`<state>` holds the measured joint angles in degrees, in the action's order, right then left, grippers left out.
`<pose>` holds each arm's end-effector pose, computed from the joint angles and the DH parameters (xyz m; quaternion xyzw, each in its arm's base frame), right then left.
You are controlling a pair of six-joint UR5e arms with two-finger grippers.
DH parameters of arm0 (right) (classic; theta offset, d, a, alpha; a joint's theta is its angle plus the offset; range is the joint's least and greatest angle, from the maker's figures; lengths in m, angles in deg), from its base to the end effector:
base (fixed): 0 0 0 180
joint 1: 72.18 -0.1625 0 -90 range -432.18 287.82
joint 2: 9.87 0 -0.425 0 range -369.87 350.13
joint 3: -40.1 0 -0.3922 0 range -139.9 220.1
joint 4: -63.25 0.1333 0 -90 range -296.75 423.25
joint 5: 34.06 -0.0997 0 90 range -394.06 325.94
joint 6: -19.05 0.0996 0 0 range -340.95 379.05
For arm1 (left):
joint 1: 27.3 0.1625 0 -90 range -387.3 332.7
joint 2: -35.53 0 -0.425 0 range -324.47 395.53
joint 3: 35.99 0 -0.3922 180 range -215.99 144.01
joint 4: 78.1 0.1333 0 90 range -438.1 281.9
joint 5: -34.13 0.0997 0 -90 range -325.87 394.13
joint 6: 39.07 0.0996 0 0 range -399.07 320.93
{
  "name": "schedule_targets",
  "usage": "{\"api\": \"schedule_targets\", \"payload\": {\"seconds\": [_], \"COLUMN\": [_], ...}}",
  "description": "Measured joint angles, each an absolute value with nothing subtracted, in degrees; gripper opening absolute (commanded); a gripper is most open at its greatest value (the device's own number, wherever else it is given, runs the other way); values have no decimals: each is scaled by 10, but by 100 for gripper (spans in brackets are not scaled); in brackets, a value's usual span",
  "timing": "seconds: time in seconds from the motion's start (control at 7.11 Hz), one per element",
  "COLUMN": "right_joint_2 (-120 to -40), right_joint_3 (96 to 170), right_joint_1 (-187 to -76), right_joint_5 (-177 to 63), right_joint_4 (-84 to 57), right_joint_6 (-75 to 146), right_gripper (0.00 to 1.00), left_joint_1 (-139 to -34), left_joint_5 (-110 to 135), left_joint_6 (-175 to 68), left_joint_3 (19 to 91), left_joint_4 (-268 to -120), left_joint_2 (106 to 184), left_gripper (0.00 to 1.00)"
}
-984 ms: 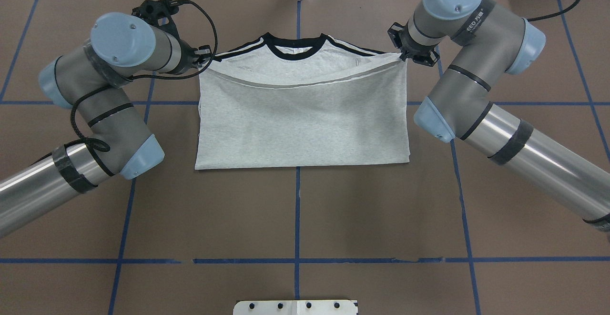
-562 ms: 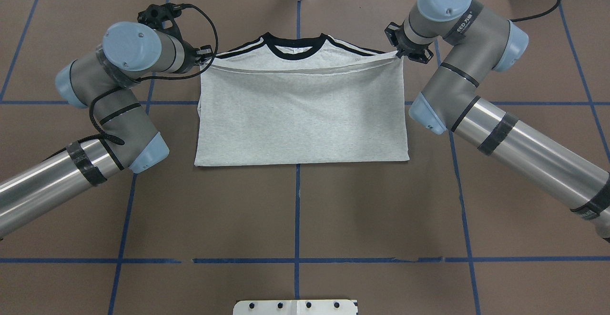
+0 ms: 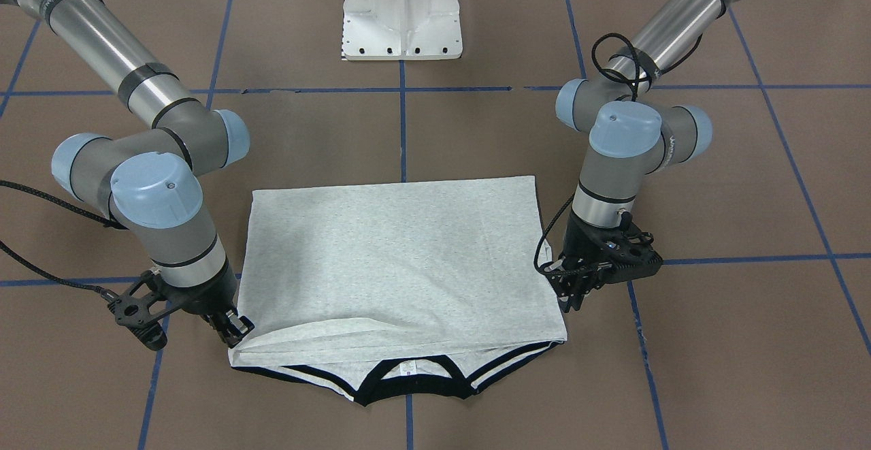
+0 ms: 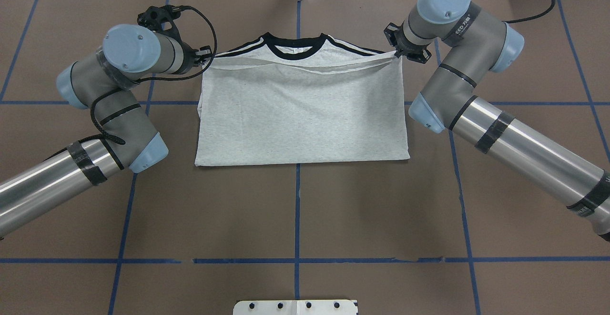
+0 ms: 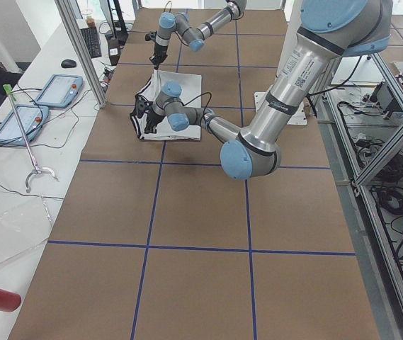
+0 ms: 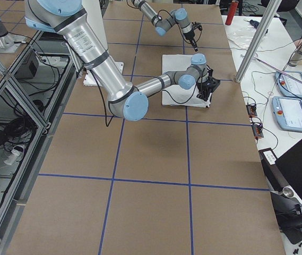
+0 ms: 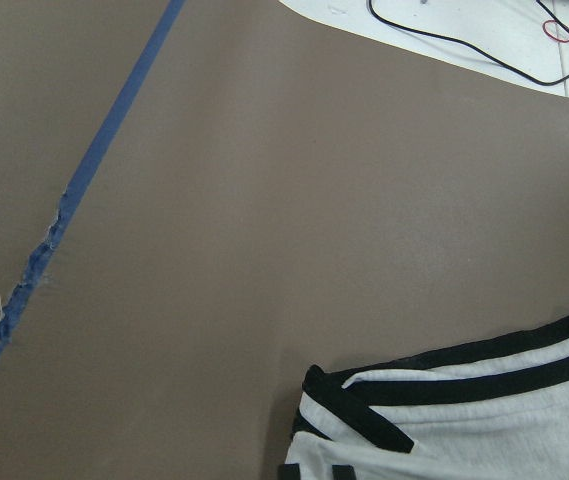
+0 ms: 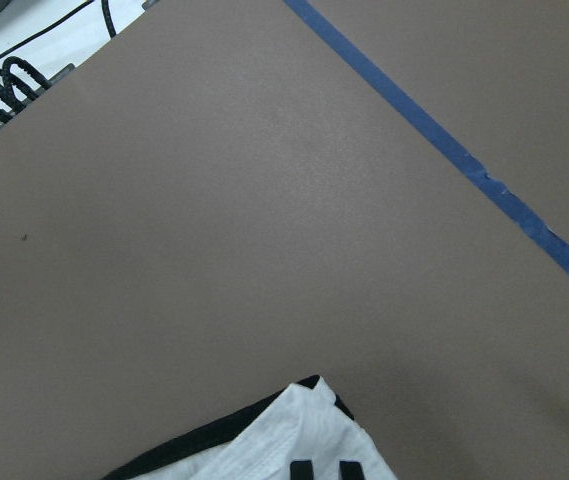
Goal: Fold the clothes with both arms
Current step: 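Lay the hem at the collar and open both grippers, then raise the left gripper while the right gripper moves to the folded shirt's side edge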
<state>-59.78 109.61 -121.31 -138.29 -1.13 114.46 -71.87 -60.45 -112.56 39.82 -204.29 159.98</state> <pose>-0.4294 -0.6625 0.3533 0.0359 -0.3966 0.3774 0.8360 0.4436 -0.6130 0.3489 0.2098 0.4249 -0.1951 0.8587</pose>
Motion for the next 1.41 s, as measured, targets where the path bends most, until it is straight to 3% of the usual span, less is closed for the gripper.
{"api": "schedule_targets", "payload": {"seconds": [0.42, 0.98, 1.41], "right_joint_2": [-607, -779, -855], "right_joint_3": [1124, 1344, 1406], "right_joint_1": [-1226, -1166, -1088], "right_joint_5": [-1407, -1434, -1399], "right_joint_4": [2, 4, 40], "right_joint_6": [1152, 1245, 1372], "right_gripper": [70, 80, 81], "left_joint_1": [-730, -751, -751], "left_joint_5": [-627, -707, -708], "left_joint_6": [-1096, -1100, -1102], "left_joint_3": [412, 498, 511], "left_joint_4": [-2050, -2044, -2042], "left_joint_2": [1595, 1551, 1549], "left_gripper": [40, 42, 42]}}
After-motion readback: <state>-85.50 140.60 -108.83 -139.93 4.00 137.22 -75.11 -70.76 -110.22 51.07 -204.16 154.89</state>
